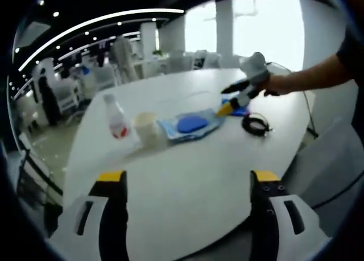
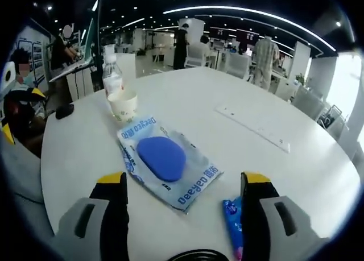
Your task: Arrange the tabletop items into an orderly group along one side of the table until the central work area is clear of visible clutter.
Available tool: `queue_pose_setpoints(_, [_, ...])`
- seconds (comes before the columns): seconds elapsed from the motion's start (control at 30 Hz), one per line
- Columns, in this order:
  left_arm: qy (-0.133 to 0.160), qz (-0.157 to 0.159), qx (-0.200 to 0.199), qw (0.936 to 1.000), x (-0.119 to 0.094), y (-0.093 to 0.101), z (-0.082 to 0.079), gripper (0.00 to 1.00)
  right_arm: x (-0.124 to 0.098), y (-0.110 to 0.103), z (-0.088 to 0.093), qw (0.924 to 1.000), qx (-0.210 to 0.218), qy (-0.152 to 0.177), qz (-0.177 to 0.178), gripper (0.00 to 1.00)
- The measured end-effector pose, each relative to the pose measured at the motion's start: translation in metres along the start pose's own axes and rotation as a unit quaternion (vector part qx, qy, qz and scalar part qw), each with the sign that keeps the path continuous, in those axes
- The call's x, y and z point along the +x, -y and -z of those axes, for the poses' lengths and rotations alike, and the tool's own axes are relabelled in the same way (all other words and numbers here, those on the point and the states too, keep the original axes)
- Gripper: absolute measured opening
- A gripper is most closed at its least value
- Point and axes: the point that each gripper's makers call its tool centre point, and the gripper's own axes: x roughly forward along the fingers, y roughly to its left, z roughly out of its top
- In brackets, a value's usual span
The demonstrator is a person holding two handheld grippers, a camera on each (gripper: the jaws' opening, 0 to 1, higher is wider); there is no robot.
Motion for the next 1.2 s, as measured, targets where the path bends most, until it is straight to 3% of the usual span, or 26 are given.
queue_pose_setpoints(0.13, [0.001, -0.004, 0.001, 1.0000, -0.003, 0.002, -0.002, 0.93, -0.006, 0.006, 0.000, 1.0000, -0.002, -0.003, -0.003, 0.87])
queue_pose_setpoints(0.23, [0.015, 0.001, 0.015, 0.9998, -0.004, 0.008, -0.006, 0.93, -0.009, 0.009, 0.003, 0.9999, -0.003, -0.011, -0.006, 0.93])
queue_pose_setpoints(0.47, [0.008, -0.004, 0.011, 0.9999, -0.004, 0.008, -0.004, 0.95, -0.023, 0.026, 0.006, 0.9993, -0.033, -0.020, 0.002, 1.00])
queue_pose_setpoints(0.7, [0.010, -0.020, 0.015, 0.9996, -0.004, 0.001, -0.001, 0.95, -0.031, 0.044, 0.014, 0.9990, -0.029, -0.032, 0.011, 1.00])
queue_pose_setpoints(1.2, [0.001, -0.008, 0.013, 0.9999, 0.000, 0.006, 0.002, 0.95, -0.052, 0.088, 0.039, 0.9961, -0.041, -0.068, 0.039, 1.00])
